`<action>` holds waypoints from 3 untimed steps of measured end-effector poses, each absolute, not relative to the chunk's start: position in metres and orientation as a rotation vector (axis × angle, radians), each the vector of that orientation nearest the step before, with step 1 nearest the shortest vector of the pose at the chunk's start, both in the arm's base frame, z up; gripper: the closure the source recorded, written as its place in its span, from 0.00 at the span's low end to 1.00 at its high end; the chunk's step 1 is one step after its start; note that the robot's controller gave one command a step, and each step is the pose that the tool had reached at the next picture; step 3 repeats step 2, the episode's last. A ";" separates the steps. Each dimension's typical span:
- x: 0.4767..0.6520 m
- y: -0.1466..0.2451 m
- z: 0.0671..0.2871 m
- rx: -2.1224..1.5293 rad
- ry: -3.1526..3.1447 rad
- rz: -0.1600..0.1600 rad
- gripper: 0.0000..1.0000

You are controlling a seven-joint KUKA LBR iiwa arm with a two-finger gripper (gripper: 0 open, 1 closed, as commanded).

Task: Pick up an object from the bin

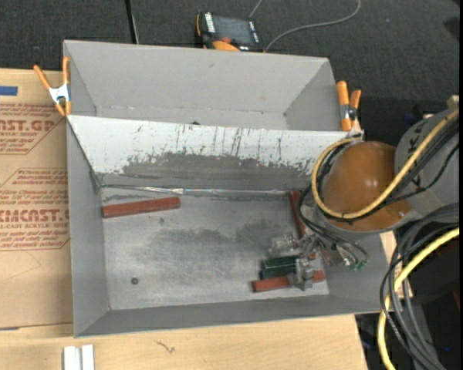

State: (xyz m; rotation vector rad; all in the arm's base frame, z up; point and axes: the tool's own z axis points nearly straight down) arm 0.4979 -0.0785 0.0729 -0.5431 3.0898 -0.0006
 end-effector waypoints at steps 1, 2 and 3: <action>0.522 -0.041 0.199 -0.741 3.043 -0.002 1.00; 0.548 -0.034 0.373 -0.974 2.973 -0.007 1.00; 0.548 -0.034 0.373 -0.974 2.973 -0.007 1.00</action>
Offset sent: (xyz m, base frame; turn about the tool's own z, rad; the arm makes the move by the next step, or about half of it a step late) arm 0.0222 0.0359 0.1216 -0.1278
